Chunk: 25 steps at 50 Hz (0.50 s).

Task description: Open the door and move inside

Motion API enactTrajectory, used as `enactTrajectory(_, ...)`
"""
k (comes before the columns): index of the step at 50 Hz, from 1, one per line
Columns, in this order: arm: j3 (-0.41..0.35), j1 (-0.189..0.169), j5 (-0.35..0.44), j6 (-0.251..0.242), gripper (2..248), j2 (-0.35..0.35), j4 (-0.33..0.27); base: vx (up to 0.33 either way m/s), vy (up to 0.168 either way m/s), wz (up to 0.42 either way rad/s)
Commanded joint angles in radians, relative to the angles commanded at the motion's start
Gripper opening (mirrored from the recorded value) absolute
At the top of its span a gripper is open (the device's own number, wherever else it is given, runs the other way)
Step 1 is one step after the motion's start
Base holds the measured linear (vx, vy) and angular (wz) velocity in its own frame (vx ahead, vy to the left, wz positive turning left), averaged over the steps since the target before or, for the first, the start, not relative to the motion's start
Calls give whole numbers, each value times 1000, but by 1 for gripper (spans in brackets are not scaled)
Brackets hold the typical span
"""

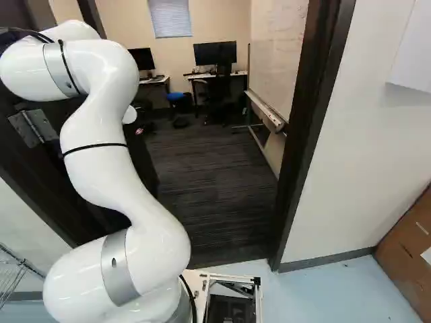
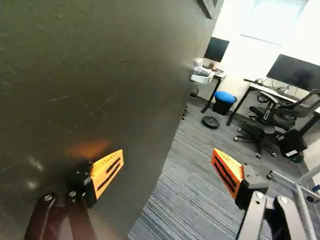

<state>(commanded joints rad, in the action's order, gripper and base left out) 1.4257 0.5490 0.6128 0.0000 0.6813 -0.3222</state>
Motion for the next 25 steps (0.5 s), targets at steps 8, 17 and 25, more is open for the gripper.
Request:
enactTrajectory(8, -36, -11, 0, 0, 247, -27, 0, 0, 0, 0)
enactTrajectory(17, -82, -25, 0, 0, 247, -61, 0, 0, 0, 0)
enactTrajectory(25, -123, -39, 0, 0, 247, -92, 0, 0, 0, 0)
